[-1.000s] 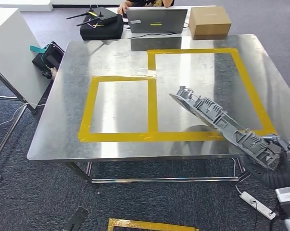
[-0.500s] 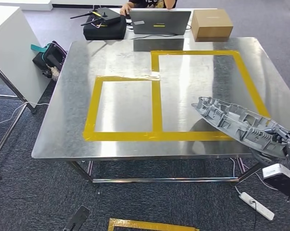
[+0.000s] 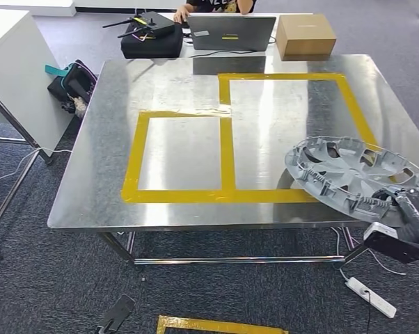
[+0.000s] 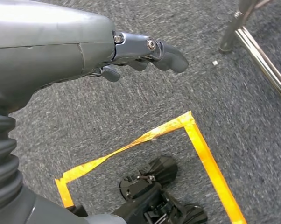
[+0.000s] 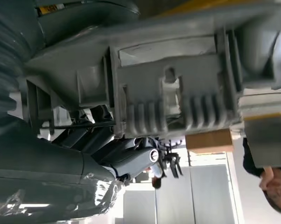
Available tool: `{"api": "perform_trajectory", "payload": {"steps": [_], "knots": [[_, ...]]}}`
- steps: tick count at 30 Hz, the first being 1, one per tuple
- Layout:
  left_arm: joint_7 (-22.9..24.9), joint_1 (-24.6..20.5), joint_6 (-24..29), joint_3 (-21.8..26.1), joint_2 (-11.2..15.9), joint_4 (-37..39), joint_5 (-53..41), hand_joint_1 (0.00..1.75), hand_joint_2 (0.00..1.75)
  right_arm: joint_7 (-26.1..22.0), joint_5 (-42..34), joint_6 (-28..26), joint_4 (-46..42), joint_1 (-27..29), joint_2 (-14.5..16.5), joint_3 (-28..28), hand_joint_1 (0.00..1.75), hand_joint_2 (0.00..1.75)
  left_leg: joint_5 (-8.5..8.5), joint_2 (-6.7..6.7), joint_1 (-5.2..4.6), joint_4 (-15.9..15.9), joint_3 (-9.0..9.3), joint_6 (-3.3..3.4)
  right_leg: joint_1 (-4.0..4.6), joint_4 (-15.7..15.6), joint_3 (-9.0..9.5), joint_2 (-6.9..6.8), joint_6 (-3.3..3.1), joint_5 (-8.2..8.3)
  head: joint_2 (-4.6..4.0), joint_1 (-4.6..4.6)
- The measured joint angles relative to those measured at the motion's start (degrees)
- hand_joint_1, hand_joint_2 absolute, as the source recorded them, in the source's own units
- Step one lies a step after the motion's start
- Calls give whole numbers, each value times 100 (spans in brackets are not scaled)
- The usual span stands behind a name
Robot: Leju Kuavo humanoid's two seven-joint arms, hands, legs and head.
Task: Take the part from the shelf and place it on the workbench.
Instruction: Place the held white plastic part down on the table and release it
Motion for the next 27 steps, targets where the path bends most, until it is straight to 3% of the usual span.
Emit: {"api": "perform_trajectory", "payload": {"steps": [4, 8, 13, 18, 27], "knots": [[123, -46, -141, -109, -8, 0, -141, 0, 175, -2, 896, -767, 1119, -761, 35, 790, 175, 175, 12, 8, 1, 0, -4, 5, 1, -1, -5, 11, 0, 15, 0, 1], [180, -93, -247, -252, -37, 0, -258, 0, 175, 84, 1377, -1478, 2307, -1639, 361, 1450, 175, 175, 25, 19, 2, 0, -5, 2, 2, -1, -13, 24, 3, 30, 0, -5], [193, -113, -267, -299, -42, 0, -273, 0, 175, 119, 1476, -1632, 2698, -1903, 486, 1650, 175, 175, 33, 20, 2, 0, -8, 5, 2, -1, -14, 21, 4, 31, 0, -2], [257, -142, -290, -448, -26, -1, -288, 0, 175, 155, 1666, -1879, 4219, -2915, 994, 2562, 175, 175, 50, -3, 2, 0, -26, 10, 2, 0, -18, -14, 0, 37, 0, -2], [93, -144, -246, -596, -7, -2, -313, 0, 175, 225, 1883, -1908, 4289, -3131, 1042, 3170, 175, 175, 47, -6, 0, 0, -35, 12, 1, -11, -20, -13, 2, 39, 0, -1]]}}
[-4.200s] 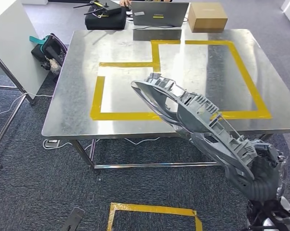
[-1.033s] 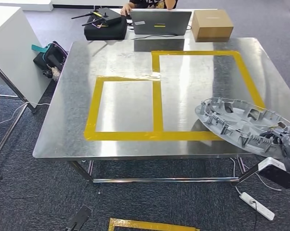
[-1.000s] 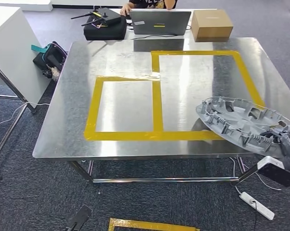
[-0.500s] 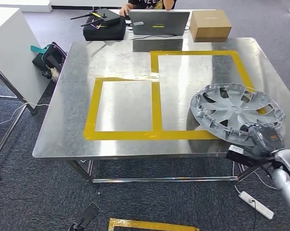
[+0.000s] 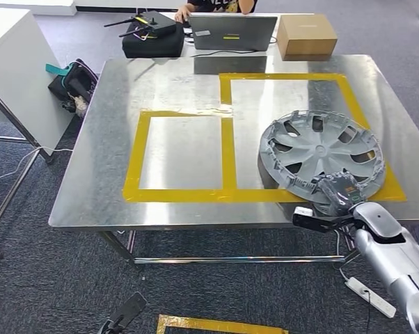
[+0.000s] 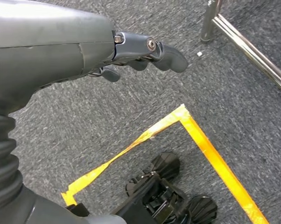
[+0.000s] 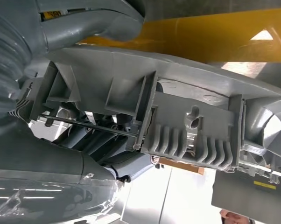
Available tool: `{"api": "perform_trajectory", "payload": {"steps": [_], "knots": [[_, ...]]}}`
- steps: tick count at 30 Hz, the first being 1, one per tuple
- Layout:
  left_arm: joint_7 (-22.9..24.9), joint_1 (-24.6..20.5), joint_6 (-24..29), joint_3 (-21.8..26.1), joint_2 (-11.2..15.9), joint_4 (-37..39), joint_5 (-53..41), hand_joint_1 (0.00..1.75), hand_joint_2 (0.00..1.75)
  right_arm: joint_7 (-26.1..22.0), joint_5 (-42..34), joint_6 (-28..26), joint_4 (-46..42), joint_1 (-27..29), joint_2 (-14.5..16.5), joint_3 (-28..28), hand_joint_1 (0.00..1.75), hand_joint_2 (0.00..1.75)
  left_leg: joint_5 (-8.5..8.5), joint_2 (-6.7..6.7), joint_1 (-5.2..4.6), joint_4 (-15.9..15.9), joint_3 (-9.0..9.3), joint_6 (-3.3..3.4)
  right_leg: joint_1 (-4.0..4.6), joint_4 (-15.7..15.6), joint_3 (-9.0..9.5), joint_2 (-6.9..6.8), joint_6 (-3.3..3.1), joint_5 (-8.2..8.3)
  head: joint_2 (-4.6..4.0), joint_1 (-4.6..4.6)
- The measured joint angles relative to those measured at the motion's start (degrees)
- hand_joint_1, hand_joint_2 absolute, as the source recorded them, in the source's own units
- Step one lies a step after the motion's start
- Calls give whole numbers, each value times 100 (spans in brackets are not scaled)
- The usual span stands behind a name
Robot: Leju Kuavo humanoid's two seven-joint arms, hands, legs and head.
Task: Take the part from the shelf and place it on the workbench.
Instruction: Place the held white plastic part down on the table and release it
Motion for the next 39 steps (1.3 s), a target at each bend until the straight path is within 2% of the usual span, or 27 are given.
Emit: {"api": "perform_trajectory", "payload": {"steps": [8, 15, 33, 37, 39], "knots": [[-317, -11, 292, -271, 14, -7, -236, 0, 175, -139, -2, -373, 227, -343, 31, 279, 175, 175, 12, -1, -2, 0, -15, 6, -1, -4, -9, -1, 11, 19, 0, -1], [-434, -25, 417, -548, 30, -9, -305, 0, 175, -120, 22, -133, 621, -820, 70, 488, 175, 175, 17, -2, -2, 1, -19, 11, -1, -7, -13, -4, 9, 22, -1, 0], [-432, -17, 470, -678, 85, -9, -296, 0, 175, -124, -89, -133, 935, -892, 39, 583, 175, 175, 16, -3, -2, 1, -23, 11, -1, -13, -13, -4, 9, 22, 0, 0], [-410, -17, 471, -680, 87, -9, -296, 0, 175, -121, -106, -133, 954, -892, 39, 586, 0, 175, 16, -2, -2, 1, -23, 11, -1, -14, -14, -4, 9, 22, -1, -1], [-385, -17, 476, -681, 89, -9, -293, 0, 175, -113, -139, -138, 957, -890, 39, 586, 0, 175, 16, -2, -2, 1, -23, 11, -1, -14, -14, -3, 9, 22, 0, 0]]}}
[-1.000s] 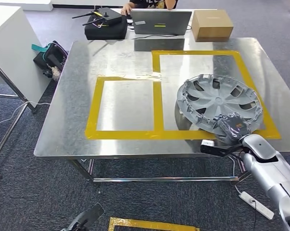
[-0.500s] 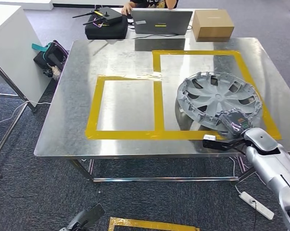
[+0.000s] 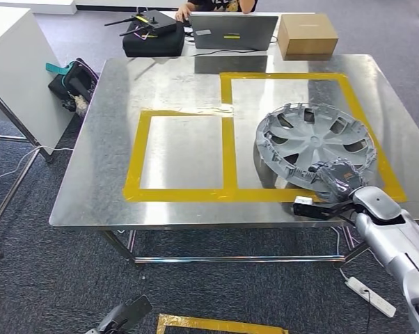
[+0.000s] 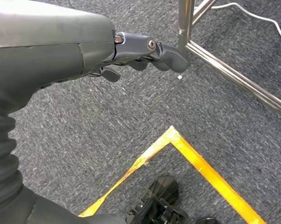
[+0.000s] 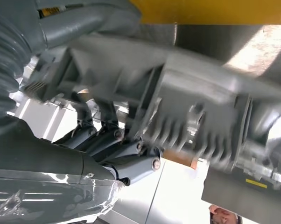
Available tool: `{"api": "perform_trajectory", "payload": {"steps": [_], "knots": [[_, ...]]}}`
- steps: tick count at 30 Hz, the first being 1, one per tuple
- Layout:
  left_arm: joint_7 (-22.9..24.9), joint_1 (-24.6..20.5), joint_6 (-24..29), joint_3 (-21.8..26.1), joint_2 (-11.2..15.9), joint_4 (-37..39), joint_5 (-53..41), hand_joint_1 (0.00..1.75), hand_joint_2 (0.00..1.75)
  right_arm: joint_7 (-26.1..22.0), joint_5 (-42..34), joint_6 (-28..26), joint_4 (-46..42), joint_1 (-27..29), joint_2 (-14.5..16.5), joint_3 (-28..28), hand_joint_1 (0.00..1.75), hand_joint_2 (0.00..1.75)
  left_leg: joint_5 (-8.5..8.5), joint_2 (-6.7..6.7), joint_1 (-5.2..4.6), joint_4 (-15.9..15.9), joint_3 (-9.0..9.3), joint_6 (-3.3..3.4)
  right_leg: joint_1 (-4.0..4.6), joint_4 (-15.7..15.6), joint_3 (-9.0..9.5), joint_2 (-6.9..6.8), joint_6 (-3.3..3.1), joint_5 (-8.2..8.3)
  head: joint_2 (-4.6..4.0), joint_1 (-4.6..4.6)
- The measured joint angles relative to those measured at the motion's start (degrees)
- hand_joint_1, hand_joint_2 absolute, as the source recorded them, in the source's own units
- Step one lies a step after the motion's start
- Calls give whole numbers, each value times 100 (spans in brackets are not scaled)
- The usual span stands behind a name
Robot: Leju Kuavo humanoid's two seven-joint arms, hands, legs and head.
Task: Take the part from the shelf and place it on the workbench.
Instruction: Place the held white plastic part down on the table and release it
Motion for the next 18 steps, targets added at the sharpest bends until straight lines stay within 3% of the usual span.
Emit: {"api": "perform_trajectory", "payload": {"steps": [2, 6, 18], "knots": [[5, 1, 13, -1, 4, 0, 35, 0, 175, 7, -42, -20, 1, 8, -4, 0, 0, 175, 0, 0, 0, 0, 0, 0, 0, 0, 0, 0, 0, 0, 0, 0], [4, 5, 47, 1, 14, 0, 84, 0, 0, 35, -92, -97, 2, 54, -19, 0, 0, 175, 0, 0, 0, 0, 0, 0, 0, -1, 0, 0, 0, 0, 0, 0], [4, 9, 97, -9, 20, 0, 144, 0, 0, 113, -347, -409, -107, 262, -48, -164, 0, 175, 0, 0, 0, 0, 0, 0, 0, -7, 0, 1, 0, 0, -1, -1]]}}
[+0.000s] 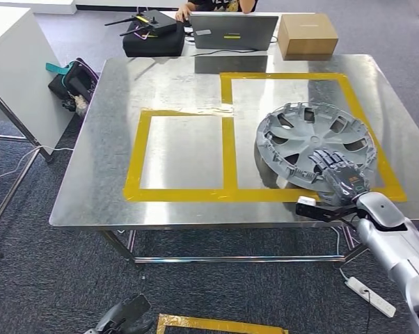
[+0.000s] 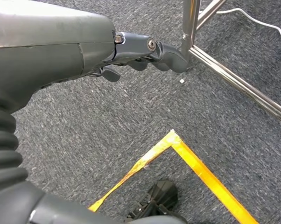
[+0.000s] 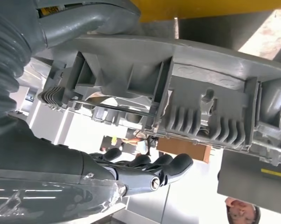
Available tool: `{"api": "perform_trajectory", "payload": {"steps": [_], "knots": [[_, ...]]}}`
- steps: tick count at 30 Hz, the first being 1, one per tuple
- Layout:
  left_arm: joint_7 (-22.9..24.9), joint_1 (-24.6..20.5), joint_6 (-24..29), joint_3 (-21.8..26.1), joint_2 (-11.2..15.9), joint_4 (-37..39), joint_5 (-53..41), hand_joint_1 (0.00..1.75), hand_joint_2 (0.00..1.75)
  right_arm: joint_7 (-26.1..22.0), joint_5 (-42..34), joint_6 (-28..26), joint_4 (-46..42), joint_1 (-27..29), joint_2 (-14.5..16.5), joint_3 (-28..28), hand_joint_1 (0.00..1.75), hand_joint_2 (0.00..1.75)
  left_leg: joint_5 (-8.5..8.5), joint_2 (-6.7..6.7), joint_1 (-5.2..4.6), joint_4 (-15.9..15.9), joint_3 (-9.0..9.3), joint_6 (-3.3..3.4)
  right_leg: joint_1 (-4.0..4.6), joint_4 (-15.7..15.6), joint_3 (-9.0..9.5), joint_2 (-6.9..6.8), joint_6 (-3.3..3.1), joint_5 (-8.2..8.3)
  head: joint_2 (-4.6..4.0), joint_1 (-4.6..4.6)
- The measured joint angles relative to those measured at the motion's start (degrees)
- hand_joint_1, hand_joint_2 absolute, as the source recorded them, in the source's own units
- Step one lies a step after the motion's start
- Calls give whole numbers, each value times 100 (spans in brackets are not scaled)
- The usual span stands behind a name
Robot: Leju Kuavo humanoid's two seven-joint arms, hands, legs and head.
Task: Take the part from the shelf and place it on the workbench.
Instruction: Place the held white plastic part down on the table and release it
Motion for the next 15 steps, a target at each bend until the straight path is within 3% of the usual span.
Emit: {"api": "perform_trajectory", "payload": {"steps": [3, 7, 12, 15], "knots": [[5, 0, -6, -19, -1, 0, -4, 0, 0, 26, -19, -85, -15, 55, 0, -67, 0, 175, 0, 0, 0, 0, -1, 0, 0, -1, 0, 0, 0, 0, 1, 1], [46, -2, -36, -33, -2, 0, 24, 0, 175, 122, 53, -249, -28, 125, -2, -156, 0, 175, 0, 0, 0, 0, -1, 0, 0, -2, 0, 0, 0, 0, 0, 1], [64, -5, -13, -37, -2, 0, 86, 0, 175, 88, 178, -763, -265, 305, -11, -325, 0, 175, 0, 0, 0, 0, -2, 0, 0, -2, 0, 0, 0, 0, 0, 1], [43, -10, 179, -77, -4, -1, 74, 0, 175, 118, 272, -808, -472, 386, -19, -418, 0, 175, 0, 0, 0, 0, -2, 0, 0, -3, 0, 0, 0, 0, 0, 1]]}}
